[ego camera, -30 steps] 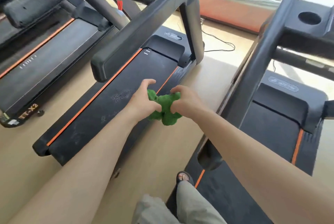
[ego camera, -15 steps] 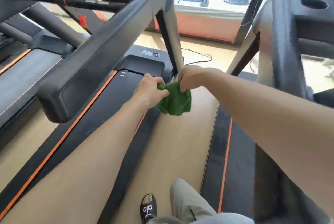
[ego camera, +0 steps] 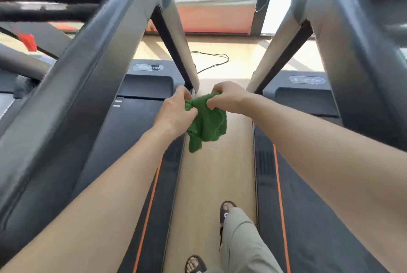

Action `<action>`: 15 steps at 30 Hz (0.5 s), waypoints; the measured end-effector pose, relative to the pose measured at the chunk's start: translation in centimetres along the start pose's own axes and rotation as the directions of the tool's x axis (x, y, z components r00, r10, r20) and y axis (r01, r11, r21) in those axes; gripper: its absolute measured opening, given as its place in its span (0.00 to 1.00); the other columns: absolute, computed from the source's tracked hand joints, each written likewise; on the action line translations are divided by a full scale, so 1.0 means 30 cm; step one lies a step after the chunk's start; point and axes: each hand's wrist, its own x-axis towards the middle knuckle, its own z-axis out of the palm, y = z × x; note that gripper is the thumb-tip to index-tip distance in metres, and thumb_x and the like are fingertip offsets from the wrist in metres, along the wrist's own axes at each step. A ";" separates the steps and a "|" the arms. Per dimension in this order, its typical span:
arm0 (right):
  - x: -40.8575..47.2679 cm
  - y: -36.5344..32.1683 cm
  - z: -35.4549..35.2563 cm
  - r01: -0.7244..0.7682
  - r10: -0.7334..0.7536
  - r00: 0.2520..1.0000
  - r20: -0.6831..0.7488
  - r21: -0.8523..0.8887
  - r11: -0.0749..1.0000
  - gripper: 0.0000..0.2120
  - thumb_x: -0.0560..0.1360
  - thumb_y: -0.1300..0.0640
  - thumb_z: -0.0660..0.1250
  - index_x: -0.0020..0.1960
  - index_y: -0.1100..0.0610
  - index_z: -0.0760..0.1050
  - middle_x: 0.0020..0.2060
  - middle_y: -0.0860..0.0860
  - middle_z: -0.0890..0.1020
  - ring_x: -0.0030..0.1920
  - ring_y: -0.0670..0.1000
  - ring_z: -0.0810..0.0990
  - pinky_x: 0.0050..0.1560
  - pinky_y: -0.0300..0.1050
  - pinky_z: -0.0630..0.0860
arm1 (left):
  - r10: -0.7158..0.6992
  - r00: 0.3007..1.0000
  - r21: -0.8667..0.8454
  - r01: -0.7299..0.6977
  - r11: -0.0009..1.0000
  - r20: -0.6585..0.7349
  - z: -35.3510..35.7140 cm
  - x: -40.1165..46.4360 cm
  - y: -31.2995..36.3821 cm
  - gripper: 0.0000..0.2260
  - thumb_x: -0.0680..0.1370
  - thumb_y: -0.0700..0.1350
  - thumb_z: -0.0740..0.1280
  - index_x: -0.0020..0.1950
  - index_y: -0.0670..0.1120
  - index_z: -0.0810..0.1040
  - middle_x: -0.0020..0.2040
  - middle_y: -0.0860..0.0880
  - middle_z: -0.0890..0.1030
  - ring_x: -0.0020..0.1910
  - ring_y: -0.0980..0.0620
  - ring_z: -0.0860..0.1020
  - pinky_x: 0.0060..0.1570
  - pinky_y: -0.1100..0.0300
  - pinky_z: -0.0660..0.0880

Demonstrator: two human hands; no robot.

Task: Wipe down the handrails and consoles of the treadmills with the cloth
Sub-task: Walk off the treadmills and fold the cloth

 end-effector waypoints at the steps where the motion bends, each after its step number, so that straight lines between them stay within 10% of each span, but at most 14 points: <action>1: 0.034 0.023 -0.023 -0.008 0.008 1.000 -0.007 0.029 1.000 0.13 0.71 0.56 0.70 0.53 0.62 0.78 0.43 0.54 0.78 0.43 0.51 0.78 0.46 0.50 0.80 | 0.028 0.999 -0.002 -0.028 1.000 0.020 0.009 0.050 0.013 0.12 0.79 0.45 0.66 0.61 0.53 0.71 0.51 0.49 0.79 0.47 0.46 0.79 0.46 0.48 0.80; 15: 0.958 0.252 -0.568 -0.045 0.100 0.966 -0.238 0.228 0.973 0.17 0.74 0.57 0.72 0.61 0.53 0.74 0.49 0.51 0.79 0.42 0.44 0.77 0.33 0.37 0.71 | 0.165 0.983 0.108 -0.174 0.979 0.085 0.128 1.208 0.256 0.07 0.80 0.47 0.67 0.57 0.54 0.79 0.50 0.49 0.79 0.45 0.51 0.78 0.42 0.56 0.78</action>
